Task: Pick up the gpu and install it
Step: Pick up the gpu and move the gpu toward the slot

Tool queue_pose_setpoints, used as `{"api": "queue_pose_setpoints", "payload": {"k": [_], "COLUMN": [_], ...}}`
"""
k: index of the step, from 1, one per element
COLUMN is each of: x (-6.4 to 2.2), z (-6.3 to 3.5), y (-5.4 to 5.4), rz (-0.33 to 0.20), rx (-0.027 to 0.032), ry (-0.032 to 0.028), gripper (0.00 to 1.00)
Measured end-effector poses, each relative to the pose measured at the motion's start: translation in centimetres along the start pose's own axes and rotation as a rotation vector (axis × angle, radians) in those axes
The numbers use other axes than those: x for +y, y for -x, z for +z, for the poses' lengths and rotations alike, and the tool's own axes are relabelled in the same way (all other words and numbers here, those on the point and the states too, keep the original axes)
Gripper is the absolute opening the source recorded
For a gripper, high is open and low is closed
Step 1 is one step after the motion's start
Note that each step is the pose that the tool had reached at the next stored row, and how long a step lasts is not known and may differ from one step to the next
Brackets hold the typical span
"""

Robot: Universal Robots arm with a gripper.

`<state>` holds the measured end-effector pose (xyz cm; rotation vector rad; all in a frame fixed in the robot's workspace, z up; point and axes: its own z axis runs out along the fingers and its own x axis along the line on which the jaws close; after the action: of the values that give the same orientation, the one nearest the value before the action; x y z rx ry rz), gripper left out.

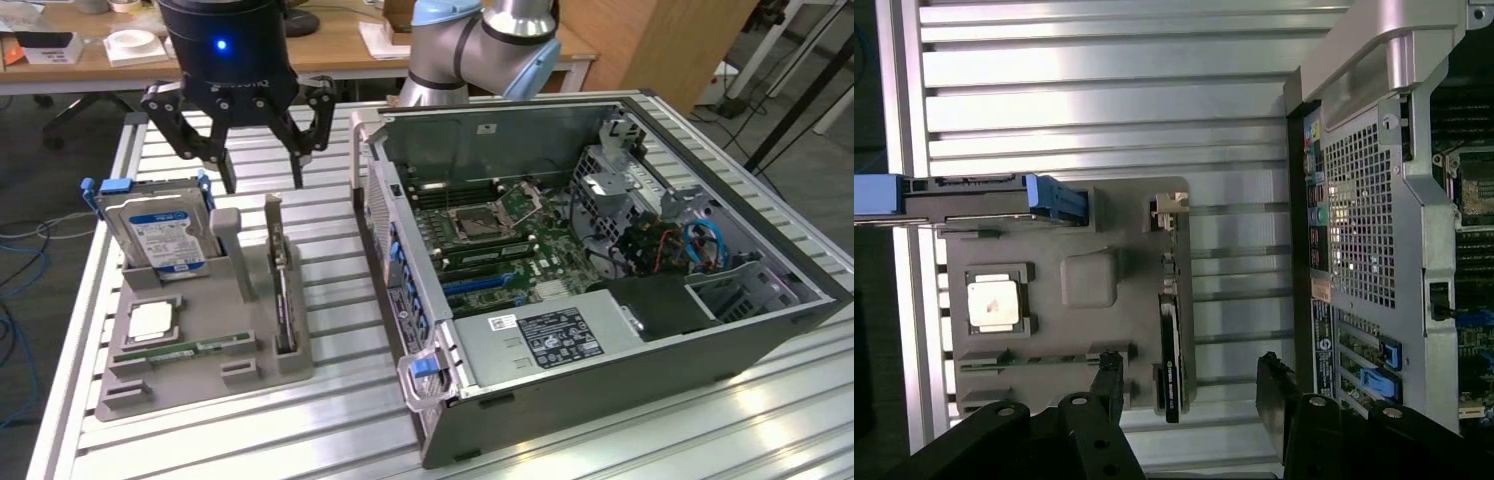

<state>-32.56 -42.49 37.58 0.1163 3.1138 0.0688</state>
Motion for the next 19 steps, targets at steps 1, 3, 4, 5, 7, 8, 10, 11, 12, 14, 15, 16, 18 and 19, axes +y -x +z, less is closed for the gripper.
{"api": "queue_pose_setpoints", "payload": {"k": [1,3,4,5,7,8,10,11,12,14,15,16,18,19], "x": [-0.07,-0.24,-0.33,-0.4,-0.53,-0.58,-0.7,-0.74,-0.78,-0.87,-0.91,-0.94,-1.01,-1.04], "z": [0.04,0.11,0.14,0.17,0.24,0.28,0.34,0.39,0.42,0.5,0.55,0.59,0.69,0.75], "y": [0.0,0.01,0.02,0.02,0.03,0.03,0.04,0.04,0.04,0.04,0.04,0.04,0.04,0.05], "rz": [0.0,0.0,0.0,0.0,0.0,0.0,0.0,0.0,0.0,0.0,0.0,0.0,0.0,0.0], "rx": [-0.0001,-0.0002,-0.0002,-0.0001,-0.0002,-0.0002,-0.0001,-0.0002,-0.0001,-0.0001,-0.0001,0.0,0.0,-0.0001], "ry": [0.0001,0.0001,0.0001,0.0001,0.0001,0.0002,0.0001,0.0001,0.0001,0.0,0.0,0.0,-0.0001,0.0], "gripper": [0.65,0.65,0.65,0.65,0.65,0.65,0.65,0.65,0.65,0.65,0.65,0.65,0.65,0.65]}}
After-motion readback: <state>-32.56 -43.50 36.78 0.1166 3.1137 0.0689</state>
